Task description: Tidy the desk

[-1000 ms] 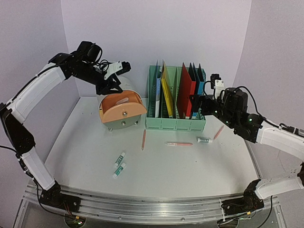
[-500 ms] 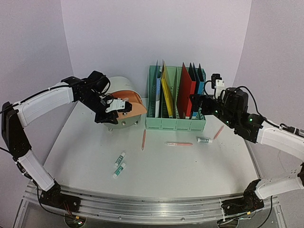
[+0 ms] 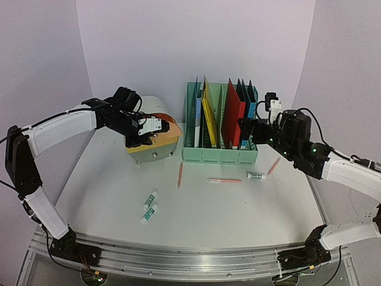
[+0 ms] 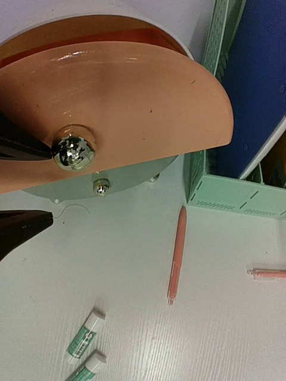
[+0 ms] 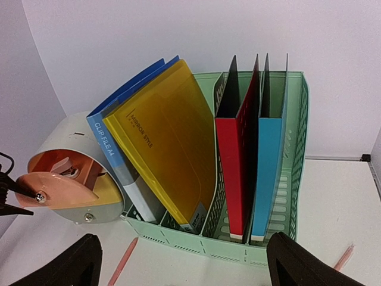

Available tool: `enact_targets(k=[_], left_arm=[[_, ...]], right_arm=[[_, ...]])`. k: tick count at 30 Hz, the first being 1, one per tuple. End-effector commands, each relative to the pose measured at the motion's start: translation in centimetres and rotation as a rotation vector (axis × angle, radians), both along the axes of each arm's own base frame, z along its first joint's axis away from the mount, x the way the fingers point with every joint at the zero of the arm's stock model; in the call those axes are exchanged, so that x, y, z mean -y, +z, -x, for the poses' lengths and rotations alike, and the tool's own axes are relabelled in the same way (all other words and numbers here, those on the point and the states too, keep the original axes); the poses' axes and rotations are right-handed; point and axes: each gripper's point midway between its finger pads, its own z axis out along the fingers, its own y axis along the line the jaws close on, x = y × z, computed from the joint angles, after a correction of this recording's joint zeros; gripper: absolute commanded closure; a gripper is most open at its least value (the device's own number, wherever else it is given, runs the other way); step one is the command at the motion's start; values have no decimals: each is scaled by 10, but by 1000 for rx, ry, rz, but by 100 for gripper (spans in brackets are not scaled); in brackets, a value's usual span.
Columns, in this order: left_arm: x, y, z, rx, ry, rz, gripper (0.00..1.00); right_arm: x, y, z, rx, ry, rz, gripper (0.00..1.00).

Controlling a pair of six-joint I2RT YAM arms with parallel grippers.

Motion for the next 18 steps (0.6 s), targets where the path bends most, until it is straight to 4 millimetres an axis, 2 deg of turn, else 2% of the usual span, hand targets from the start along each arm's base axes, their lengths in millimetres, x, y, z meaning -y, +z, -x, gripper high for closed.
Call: enact_targets(k=[1,8,18], left_arm=[[0,7,-32,116,80,13,72],[-14,3,-55,221,124,-55,71],[-26,-1,-66,274,138,-91,70]], right_arm=[[5,15,0,34,-19,-11,2],[7,16,2,37,-21,-11,2],[9,15,2,36,-29,-8,2]])
